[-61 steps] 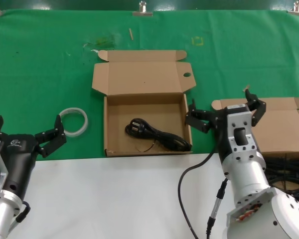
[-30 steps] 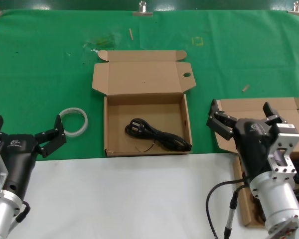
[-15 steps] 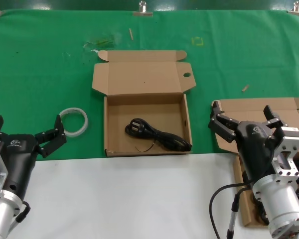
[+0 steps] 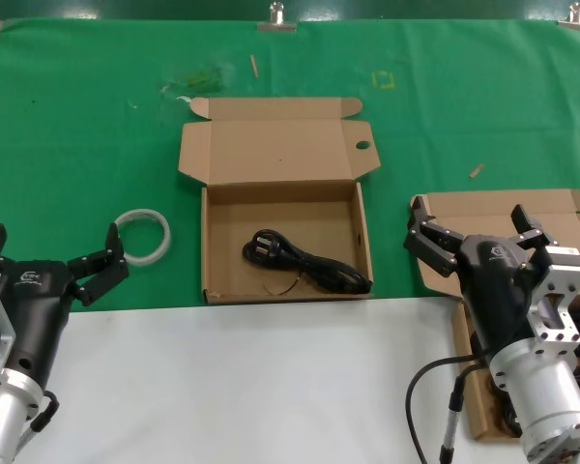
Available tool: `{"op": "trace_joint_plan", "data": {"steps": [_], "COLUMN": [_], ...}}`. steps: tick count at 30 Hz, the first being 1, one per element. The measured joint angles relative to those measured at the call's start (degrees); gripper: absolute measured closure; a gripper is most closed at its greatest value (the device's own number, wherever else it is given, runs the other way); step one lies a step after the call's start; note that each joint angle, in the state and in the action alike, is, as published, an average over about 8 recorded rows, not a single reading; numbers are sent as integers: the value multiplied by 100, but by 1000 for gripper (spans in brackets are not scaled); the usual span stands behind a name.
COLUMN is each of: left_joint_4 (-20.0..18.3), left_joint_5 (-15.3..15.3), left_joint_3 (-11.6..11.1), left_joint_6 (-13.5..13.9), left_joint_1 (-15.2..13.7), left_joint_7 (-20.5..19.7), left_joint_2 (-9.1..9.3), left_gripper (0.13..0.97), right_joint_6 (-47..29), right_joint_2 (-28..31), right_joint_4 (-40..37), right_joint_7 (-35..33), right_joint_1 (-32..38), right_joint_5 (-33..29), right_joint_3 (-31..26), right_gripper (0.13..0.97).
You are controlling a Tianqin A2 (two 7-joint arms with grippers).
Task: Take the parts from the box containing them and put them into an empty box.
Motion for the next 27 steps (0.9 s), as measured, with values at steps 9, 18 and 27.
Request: {"op": "trace_joint_plan", "data": {"steps": [9,18,27], "left_joint_4": [0,0,0], "left_joint_5": [0,0,0], "left_joint_3": [0,0,0], "left_joint_6": [0,0,0], "left_joint_1": [0,0,0], "left_joint_7": [0,0,0], "left_joint_2": [0,0,0], "left_gripper": [132,132,132], "right_joint_6": [0,0,0], "right_joint_2": [0,0,0], "right_joint_4": [0,0,0], "right_joint_7": [0,0,0], "right_joint_1": [0,0,0], "right_joint_5": [0,0,0], "right_joint_3": [0,0,0], "right_gripper": [129,129,129]}}
